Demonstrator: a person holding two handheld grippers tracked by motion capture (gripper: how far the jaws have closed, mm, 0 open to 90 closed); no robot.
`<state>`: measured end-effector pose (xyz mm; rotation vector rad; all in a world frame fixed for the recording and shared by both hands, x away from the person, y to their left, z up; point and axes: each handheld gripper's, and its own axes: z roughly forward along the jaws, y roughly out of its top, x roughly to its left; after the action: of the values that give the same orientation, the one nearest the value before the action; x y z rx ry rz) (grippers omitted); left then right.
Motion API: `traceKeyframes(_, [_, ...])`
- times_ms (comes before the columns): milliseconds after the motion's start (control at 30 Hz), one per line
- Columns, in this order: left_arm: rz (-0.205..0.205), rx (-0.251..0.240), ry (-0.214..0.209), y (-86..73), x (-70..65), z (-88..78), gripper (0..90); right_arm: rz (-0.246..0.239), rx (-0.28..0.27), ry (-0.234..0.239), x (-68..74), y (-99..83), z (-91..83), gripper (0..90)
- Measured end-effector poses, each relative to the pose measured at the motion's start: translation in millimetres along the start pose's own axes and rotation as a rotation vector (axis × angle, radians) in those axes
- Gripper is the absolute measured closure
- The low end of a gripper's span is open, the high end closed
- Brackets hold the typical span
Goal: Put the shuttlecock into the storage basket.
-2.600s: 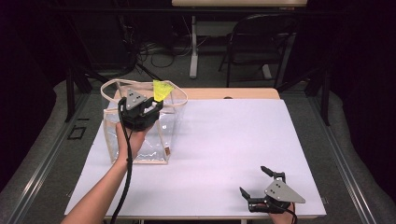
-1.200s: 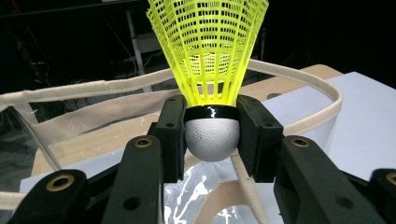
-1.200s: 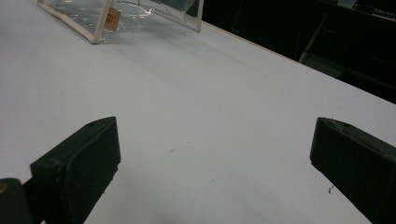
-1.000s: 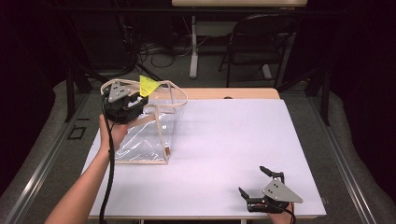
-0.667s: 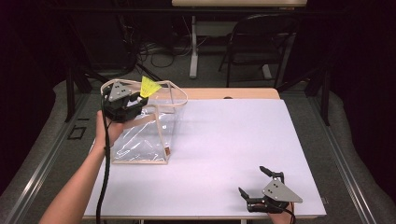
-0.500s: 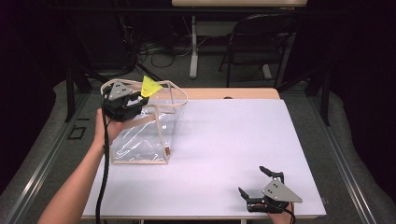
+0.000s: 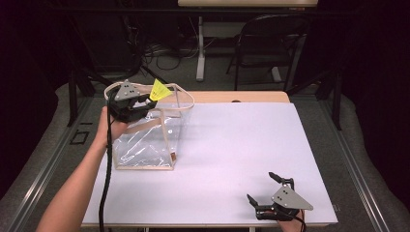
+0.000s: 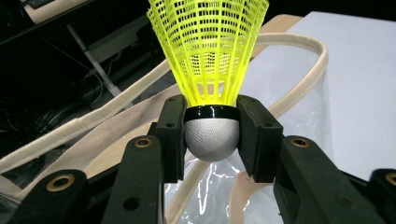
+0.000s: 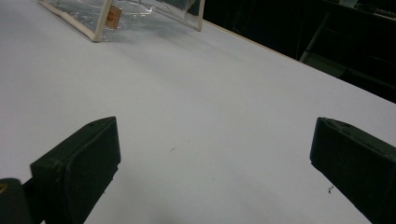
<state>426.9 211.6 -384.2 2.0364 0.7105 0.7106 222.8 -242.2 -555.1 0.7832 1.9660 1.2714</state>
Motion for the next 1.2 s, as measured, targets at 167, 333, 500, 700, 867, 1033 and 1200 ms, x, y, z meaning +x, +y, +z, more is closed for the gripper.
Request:
traceKeyframes(167, [0.034, 0.016, -0.039, 0.5, 3.2, 2.6, 64.6, 0.000, 0.000, 0.001, -0.2, -0.2, 0.2, 1.2])
traceKeyframes(333, [0.052, 0.052, -0.056, -0.4, 4.3, 8.8, 64.6, -0.001, 0.001, 0.002, -0.2, -0.3, 0.1, 1.2])
traceKeyframes(500, [0.075, 0.071, -0.069, 2.2, 6.4, 12.0, 64.6, -0.001, 0.002, 0.003, -0.2, -0.3, 0.3, 1.2])
traceKeyframes(700, [0.094, 0.076, -0.101, 8.0, 9.5, 13.1, 64.6, -0.001, 0.004, 0.003, -0.3, -0.4, 0.3, 1.2])
traceKeyframes(867, [0.128, 0.108, -0.114, 11.3, 8.9, 16.3, 64.5, 0.001, 0.002, 0.004, -0.4, -0.5, 0.3, 1.2])
traceKeyframes(1033, [0.147, 0.133, -0.126, 13.4, 9.2, 20.1, 64.4, 0.001, 0.003, 0.005, -0.5, -0.6, 0.4, 1.2])
traceKeyframes(1200, [0.164, 0.158, -0.132, 14.7, 9.4, 23.0, 64.3, 0.001, 0.003, 0.005, -0.7, -0.8, 0.5, 1.2])
